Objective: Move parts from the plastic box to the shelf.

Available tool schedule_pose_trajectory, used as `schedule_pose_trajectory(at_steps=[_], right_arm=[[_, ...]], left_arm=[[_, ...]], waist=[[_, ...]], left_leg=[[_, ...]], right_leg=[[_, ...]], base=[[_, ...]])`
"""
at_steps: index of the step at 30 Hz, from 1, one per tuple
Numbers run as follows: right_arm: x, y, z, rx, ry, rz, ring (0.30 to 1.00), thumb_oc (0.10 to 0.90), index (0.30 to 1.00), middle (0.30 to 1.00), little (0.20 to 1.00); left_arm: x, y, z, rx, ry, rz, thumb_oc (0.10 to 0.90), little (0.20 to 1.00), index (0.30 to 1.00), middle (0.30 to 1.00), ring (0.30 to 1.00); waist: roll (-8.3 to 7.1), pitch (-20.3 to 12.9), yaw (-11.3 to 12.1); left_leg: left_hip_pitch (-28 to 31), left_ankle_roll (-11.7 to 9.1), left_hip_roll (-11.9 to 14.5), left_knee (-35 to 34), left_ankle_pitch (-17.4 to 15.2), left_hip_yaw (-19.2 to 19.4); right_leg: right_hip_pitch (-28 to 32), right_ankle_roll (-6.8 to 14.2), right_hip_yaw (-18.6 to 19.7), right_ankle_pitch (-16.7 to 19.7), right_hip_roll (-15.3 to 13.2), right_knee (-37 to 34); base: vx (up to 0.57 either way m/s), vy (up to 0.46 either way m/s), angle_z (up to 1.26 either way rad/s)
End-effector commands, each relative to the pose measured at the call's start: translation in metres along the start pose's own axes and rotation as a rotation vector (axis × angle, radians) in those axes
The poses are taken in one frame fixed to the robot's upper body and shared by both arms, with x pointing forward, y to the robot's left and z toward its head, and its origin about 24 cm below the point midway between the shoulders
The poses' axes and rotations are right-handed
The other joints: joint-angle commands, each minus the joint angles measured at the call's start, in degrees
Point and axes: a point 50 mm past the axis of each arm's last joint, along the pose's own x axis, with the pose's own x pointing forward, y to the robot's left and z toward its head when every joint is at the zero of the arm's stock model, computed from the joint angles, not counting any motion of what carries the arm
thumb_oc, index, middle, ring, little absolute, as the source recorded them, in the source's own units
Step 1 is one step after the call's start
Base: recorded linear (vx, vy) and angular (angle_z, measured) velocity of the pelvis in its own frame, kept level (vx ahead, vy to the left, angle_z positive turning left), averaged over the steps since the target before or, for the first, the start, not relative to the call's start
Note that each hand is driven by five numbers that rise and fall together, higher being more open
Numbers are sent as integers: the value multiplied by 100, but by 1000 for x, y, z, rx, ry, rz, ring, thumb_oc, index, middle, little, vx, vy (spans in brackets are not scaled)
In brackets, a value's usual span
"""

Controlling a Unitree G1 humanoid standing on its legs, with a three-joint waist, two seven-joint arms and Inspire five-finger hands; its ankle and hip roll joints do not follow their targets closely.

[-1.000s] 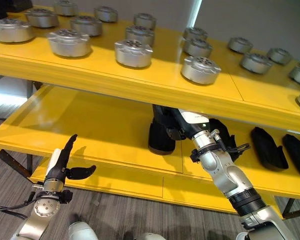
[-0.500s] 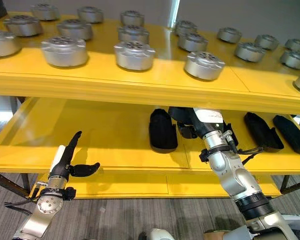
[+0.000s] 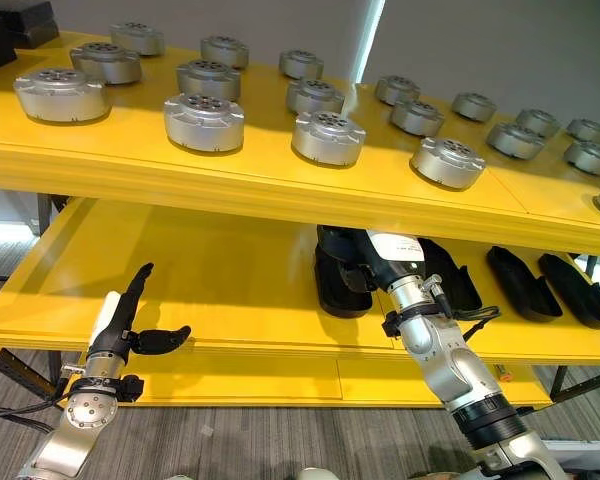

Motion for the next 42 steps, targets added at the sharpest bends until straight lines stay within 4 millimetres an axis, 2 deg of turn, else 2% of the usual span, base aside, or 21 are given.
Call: schedule_pose_trajectory(at_steps=[1, 4, 6, 9, 12, 15, 19, 24, 35, 39, 42], right_arm=[[39, -87, 31, -33, -171, -431, 300, 400, 300, 300, 300], [49, -86, 36, -77, -185, -430, 300, 400, 300, 300, 300], [52, -85, 37, -74, -182, -424, 300, 400, 300, 300, 300], [65, -81, 40, -44, -161, -421, 300, 400, 300, 300, 300], [72, -82, 41, -41, -151, -427, 300, 400, 300, 300, 300], [82, -85, 42, -46, -128, -441, 300, 400, 300, 300, 300], [87, -90, 42, -52, -123, -459, 300, 400, 300, 300, 300], [99, -95, 45, -40, -101, -478, 300, 400, 300, 300, 300], [110, -98, 48, -41, -83, -493, 300, 400, 300, 300, 300], [112, -97, 42, -58, -52, -488, 300, 400, 300, 300, 300], [117, -98, 35, -76, -6, -485, 300, 400, 300, 300, 300]], left_arm=[[2, 15, 33, 44, -204, 22, 900, 1000, 1000, 1000, 1000], [2, 16, 33, 34, -203, 29, 900, 1000, 1000, 1000, 1000], [2, 15, 32, 27, -198, 32, 900, 1000, 1000, 1000, 1000], [0, 16, 27, -3, -176, 49, 900, 1000, 1000, 1000, 1000], [-1, 18, 25, -10, -167, 55, 900, 1000, 1000, 1000, 1000], [0, 23, 24, -17, -162, 77, 900, 1000, 1000, 1000, 1000], [0, 26, 23, -18, -160, 89, 900, 1000, 1000, 1000, 1000], [2, 31, 22, -14, -157, 101, 900, 1000, 1000, 1000, 1000], [4, 35, 28, 4, -197, 89, 900, 1000, 1000, 1000, 1000], [5, 37, 31, 7, -212, 94, 900, 1000, 1000, 1000, 1000], [8, 40, 37, 6, -242, 97, 900, 1000, 1000, 1000, 1000]], waist=[[-115, -769, 117], [-190, -748, 235], [-208, -733, 264], [-287, -641, 459], [-314, -605, 542], [-362, -499, 705], [-380, -449, 753], [-426, -305, 938], [-433, -59, 1111], [-407, 49, 1146], [-326, 233, 1201]], left_leg=[[266, 172, 475, 149, -195, -100], [255, 173, 478, 163, -221, -126], [244, 171, 475, 166, -222, -137], [137, 163, 478, 179, -210, -208], [38, 162, 472, 193, -200, -281], [-175, 152, 471, 258, -183, -422], [-293, 155, 460, 294, -180, -506], [-618, 168, 426, 415, -181, -700], [-1122, 212, 343, 683, -246, -1000], [-1341, 229, 299, 817, -274, -1104], [-1652, 245, 282, 1114, -397, -1271]], right_leg=[[393, 801, 531, 374, -752, -602], [422, 815, 497, 392, -747, -628], [433, 812, 488, 401, -743, -647], [412, 798, 405, 421, -731, -671], [392, 790, 345, 435, -726, -687], [347, 782, 229, 458, -717, -676], [301, 781, 172, 467, -716, -650], [195, 785, 12, 513, -712, -622], [37, 803, -190, 582, -729, -571], [-55, 809, -258, 597, -747, -536], [-227, 803, -310, 539, -751, -374]], base=[[0, 0, 0], [0, 0, 0], [0, 0, 0], [-13, -15, 2], [-15, -13, 7], [-29, -26, 19], [-22, -11, 19], [-19, -19, 12], [-22, -2, 8], [-39, 11, 16], [-57, 12, 18]])
